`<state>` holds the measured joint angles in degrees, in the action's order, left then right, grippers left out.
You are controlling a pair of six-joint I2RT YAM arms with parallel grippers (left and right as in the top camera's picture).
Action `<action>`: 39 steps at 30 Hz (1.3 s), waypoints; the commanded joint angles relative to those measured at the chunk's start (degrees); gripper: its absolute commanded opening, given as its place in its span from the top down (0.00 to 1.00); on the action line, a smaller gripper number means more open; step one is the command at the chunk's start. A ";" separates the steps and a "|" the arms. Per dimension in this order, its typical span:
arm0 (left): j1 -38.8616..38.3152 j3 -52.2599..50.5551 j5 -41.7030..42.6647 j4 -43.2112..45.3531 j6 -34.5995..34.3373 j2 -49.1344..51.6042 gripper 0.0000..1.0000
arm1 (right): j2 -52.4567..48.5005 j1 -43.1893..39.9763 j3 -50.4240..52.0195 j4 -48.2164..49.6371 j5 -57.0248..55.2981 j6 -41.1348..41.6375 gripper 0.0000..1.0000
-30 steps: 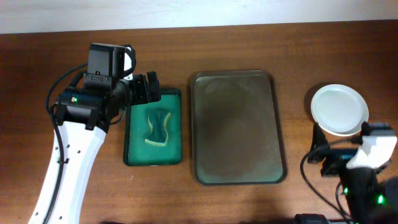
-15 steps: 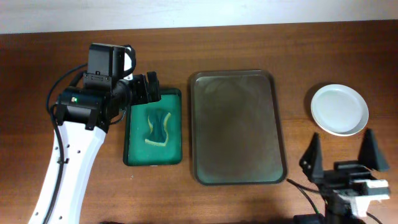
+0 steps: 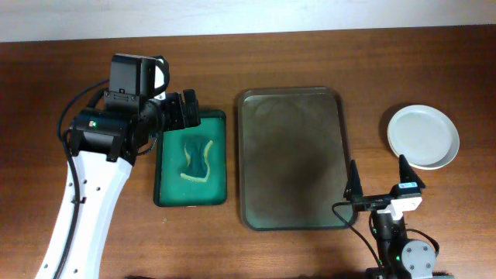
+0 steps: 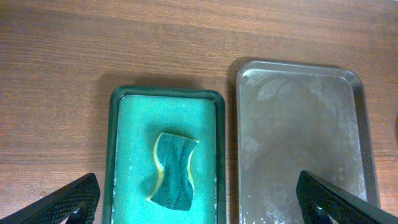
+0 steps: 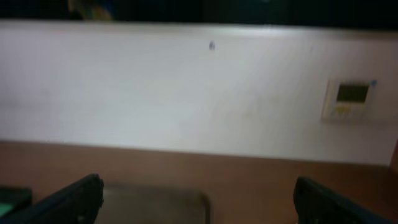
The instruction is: Clean dirty plates on tray and stack at the side
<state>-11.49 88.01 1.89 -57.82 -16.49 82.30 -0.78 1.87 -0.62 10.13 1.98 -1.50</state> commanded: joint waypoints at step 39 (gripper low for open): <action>-0.46 0.09 -0.35 0.07 0.24 -17.29 0.01 | 0.57 0.33 0.31 -14.47 0.35 -2.16 0.02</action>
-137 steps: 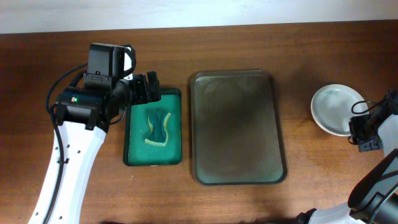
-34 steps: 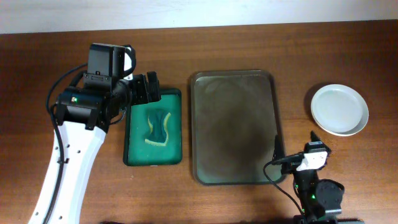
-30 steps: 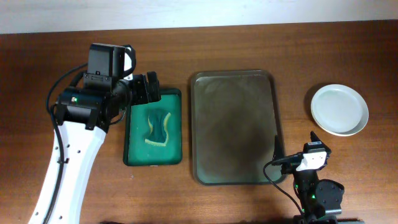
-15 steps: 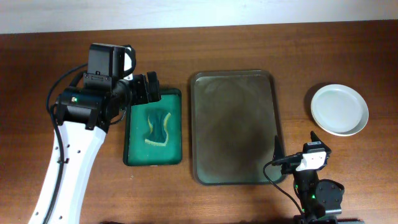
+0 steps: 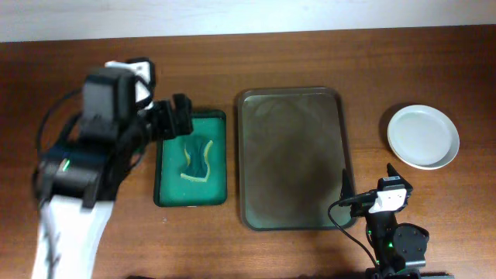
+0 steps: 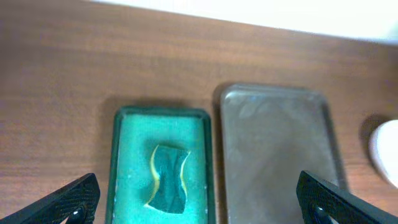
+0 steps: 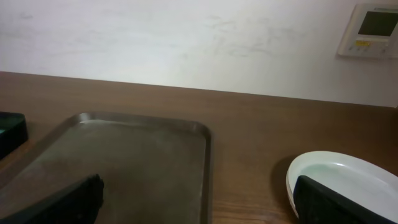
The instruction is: Clean dirty plates on tray and stack at the side
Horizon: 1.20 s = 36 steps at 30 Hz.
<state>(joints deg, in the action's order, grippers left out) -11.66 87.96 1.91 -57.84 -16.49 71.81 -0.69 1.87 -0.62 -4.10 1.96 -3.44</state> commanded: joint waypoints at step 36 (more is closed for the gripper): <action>7.45 -85.85 -4.98 74.27 -5.09 -71.54 0.01 | 0.44 0.33 0.31 -0.24 0.37 -0.20 0.02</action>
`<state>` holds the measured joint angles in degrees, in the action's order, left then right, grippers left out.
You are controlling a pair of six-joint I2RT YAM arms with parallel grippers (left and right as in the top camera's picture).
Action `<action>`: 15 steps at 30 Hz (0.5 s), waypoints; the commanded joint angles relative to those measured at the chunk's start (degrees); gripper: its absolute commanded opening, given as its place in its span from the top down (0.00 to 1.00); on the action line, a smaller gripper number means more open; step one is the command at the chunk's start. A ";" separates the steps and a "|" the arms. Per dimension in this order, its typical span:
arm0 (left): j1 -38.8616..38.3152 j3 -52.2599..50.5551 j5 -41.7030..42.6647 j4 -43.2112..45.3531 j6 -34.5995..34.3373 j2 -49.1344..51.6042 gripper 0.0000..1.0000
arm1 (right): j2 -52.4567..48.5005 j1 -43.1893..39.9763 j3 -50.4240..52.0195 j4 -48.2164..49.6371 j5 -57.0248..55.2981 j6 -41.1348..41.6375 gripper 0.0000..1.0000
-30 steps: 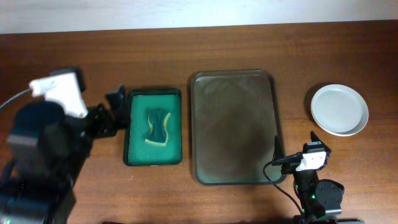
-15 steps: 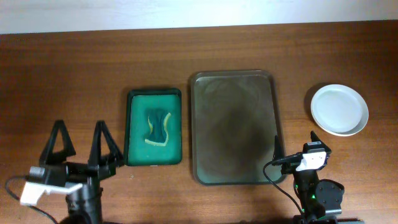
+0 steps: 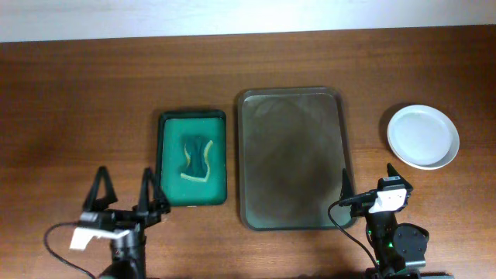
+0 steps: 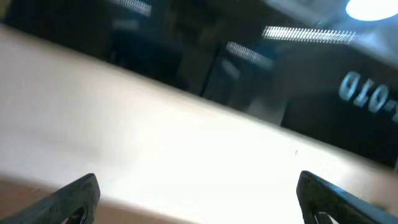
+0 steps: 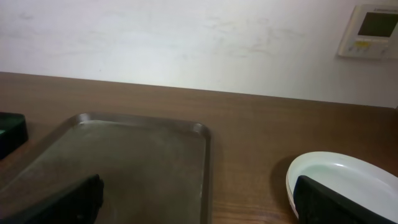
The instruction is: Clean dirty plates on tray and stack at the side
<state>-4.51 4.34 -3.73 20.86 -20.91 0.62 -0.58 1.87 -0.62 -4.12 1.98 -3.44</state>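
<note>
The grey metal tray (image 3: 291, 155) lies bare in the middle of the table, also low in the right wrist view as the tray (image 5: 137, 155). One white plate (image 3: 422, 136) sits on the wood to its right, seen again as the plate (image 5: 348, 177). My left gripper (image 3: 124, 194) is open at the front left, pointing at the wall, with the left gripper (image 4: 199, 205) holding nothing. The right gripper (image 3: 366, 182) is open by the tray's front right corner, and the right gripper (image 5: 199, 205) is empty too.
A green sponge tray (image 3: 192, 194) lies left of the metal tray, with a green and yellow sponge (image 3: 197, 157) in it. Its corner (image 5: 11, 132) shows at the left edge of the right wrist view. A wall with a thermostat (image 5: 376, 31) stands behind the table.
My left arm has moved from above the sponge tray to the table's front left. Its camera now faces the wall instead of the trays. The right arm, plate and trays have not moved.
My left gripper hung open close over the sponge tray while the right gripper faced the wall. Then the left gripper was higher and the right one looked down at the metal tray and plate. Now the left gripper rests at the front left.
</note>
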 commanded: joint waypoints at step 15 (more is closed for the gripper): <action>0.28 -3.80 3.54 -25.73 24.24 -0.35 0.01 | 0.28 0.33 0.31 -0.22 0.35 -0.22 0.02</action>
